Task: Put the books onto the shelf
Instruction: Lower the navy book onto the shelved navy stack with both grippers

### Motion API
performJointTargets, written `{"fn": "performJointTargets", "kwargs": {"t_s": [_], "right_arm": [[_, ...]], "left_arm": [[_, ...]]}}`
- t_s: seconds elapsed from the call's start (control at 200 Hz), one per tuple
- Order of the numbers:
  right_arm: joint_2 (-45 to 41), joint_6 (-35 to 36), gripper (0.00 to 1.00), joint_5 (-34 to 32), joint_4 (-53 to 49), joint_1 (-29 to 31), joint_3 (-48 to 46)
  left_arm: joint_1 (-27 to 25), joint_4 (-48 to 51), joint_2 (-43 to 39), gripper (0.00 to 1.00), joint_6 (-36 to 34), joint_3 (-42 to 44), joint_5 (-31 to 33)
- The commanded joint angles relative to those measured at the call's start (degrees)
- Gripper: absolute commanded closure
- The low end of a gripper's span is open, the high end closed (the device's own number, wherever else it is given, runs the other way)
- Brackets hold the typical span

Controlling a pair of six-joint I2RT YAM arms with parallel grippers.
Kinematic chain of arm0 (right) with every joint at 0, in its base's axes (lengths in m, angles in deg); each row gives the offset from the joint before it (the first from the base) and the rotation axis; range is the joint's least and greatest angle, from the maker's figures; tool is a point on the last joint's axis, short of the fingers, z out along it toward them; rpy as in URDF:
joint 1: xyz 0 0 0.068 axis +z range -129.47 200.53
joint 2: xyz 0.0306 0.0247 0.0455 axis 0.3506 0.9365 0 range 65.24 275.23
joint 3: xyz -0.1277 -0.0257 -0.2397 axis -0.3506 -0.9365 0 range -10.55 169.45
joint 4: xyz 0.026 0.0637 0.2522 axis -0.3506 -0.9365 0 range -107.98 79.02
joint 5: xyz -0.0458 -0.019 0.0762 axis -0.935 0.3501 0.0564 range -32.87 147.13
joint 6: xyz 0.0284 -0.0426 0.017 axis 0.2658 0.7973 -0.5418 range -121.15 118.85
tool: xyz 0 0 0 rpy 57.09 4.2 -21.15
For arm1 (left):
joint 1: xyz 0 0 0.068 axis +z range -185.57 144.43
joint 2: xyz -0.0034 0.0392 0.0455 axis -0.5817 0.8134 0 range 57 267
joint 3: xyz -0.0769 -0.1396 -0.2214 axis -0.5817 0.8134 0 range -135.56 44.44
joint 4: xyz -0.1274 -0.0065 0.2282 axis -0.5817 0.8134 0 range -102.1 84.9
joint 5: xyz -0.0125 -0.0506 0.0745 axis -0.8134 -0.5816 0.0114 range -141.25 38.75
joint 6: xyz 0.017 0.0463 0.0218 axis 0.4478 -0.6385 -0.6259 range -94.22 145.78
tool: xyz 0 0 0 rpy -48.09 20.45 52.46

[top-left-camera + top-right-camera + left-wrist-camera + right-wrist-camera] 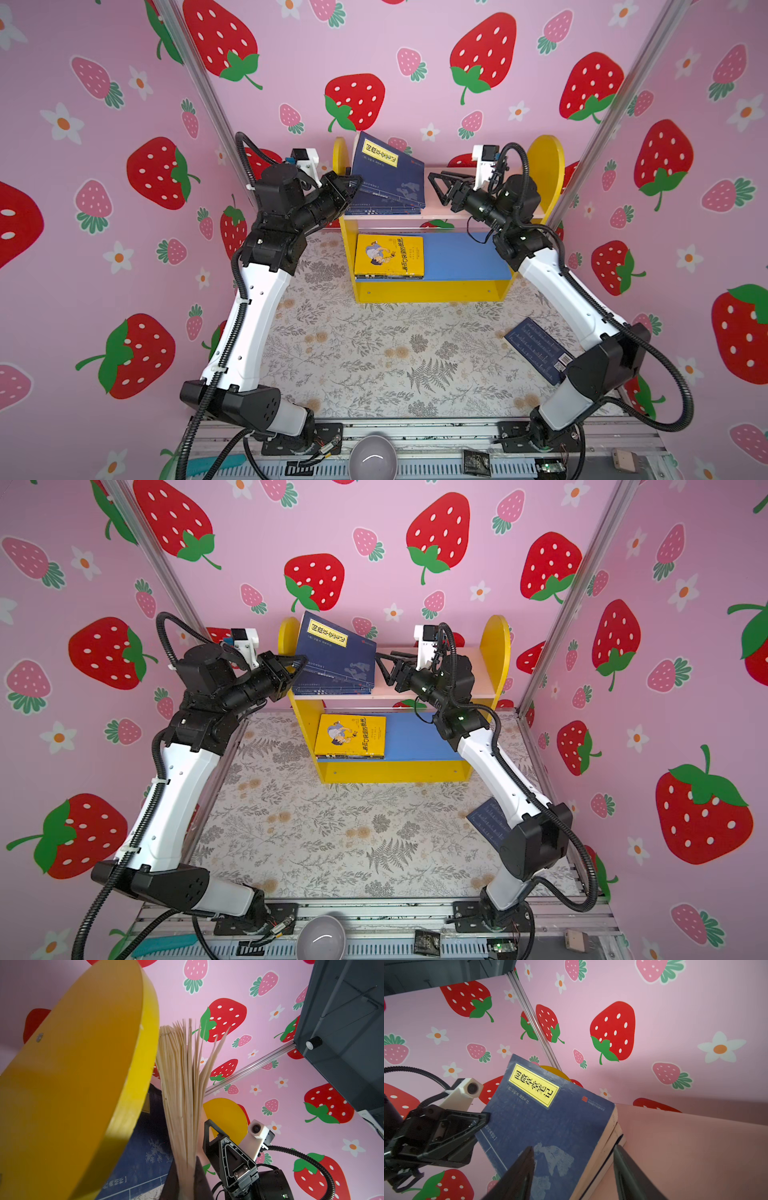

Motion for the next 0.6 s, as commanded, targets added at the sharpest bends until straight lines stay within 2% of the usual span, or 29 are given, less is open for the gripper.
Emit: {"fn": "performJointTargets", "kwargs": {"t_s": [0.0, 0.3, 0.595], "right_arm": [[1.0, 1.7, 0.39, -0.2, -1.0, 0.0, 2.2], [4.1, 8.8, 0.44, 0.7, -6.0, 2.2, 8.1], [5.2, 16.5, 0.44, -6.1, -10.5, 5.5, 10.6]], "left_arm": [[0.3, -1.3, -1.8, 1.0, -0.1, -2.0, 2.2], [2.1, 1.6, -0.1, 1.0, 0.7, -4.8, 0.1], [2.9, 0.4, 0.9, 1.0, 3.4, -4.0, -3.2]]}}
